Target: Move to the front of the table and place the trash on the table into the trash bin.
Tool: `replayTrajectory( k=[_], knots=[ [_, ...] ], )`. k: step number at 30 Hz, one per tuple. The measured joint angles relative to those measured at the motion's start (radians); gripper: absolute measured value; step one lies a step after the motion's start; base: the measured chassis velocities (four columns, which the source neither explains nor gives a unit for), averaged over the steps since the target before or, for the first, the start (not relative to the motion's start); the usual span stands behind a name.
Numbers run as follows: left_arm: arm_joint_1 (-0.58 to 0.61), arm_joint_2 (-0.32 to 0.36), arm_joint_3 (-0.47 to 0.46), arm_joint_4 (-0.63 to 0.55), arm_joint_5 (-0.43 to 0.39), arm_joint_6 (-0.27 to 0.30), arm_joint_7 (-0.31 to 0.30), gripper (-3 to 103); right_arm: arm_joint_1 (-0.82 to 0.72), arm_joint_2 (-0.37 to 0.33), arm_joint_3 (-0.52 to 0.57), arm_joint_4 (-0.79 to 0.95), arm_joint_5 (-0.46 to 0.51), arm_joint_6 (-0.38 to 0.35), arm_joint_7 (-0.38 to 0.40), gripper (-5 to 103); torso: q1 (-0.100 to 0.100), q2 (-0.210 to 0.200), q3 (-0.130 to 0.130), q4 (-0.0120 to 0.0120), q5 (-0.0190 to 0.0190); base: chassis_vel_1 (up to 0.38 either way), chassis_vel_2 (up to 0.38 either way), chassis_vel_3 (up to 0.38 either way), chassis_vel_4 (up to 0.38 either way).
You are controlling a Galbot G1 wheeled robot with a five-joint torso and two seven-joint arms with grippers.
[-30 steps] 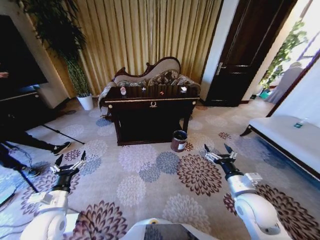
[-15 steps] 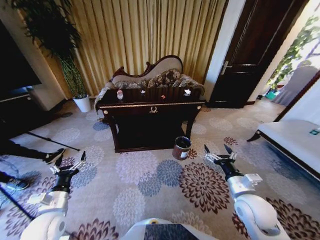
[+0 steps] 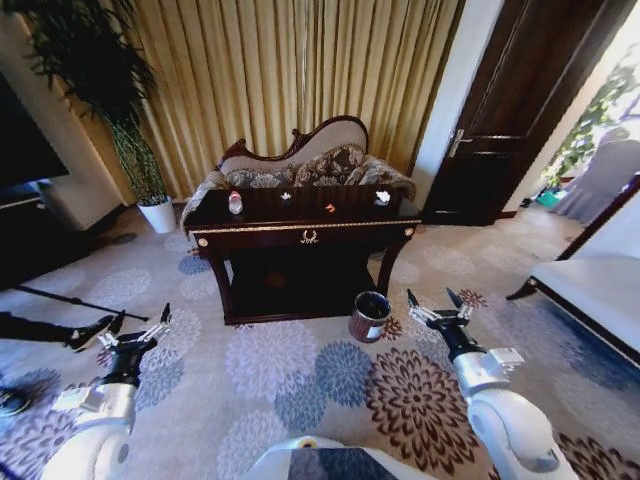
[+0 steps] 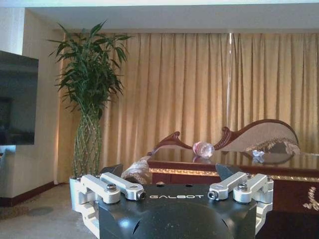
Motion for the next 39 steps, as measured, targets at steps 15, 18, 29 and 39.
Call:
replayTrajectory(
  k=[15, 18, 29, 39],
  knots=[
    [-0.001, 0.002, 0.0, 0.005, -0.001, -0.001, 0.001, 100, 0.001, 0.003, -0.008, 0.001, -0.008, 0.0, -0.001, 100, 0.0, 0.0, 0.0, -0.0004, -0.0005, -0.239, 0.232, 0.233, -0.235],
    [0.001, 0.002, -0.001, 0.005, -0.001, -0.001, 0.001, 100, 0.002, 0.002, -0.009, 0.001, -0.008, 0.0, -0.001, 100, 0.0, 0.0, 0.0, 0.0002, 0.0, -0.219, 0.274, 0.239, -0.271],
    [0.003, 0.0, -0.002, 0.004, 0.0, -0.001, 0.0, 100, 0.005, -0.008, -0.009, 0.001, -0.005, 0.0, -0.001, 100, 0.0, 0.0, 0.0, -0.0002, -0.0004, -0.241, 0.246, 0.241, -0.242],
    [0.007, 0.004, -0.006, -0.014, -0.003, 0.007, -0.009, 100, 0.021, -0.03, -0.022, 0.008, 0.02, -0.001, -0.003, 100, 0.001, 0.0, 0.0, 0.0, -0.0003, -0.142, 0.149, 0.154, -0.157]
  ],
)
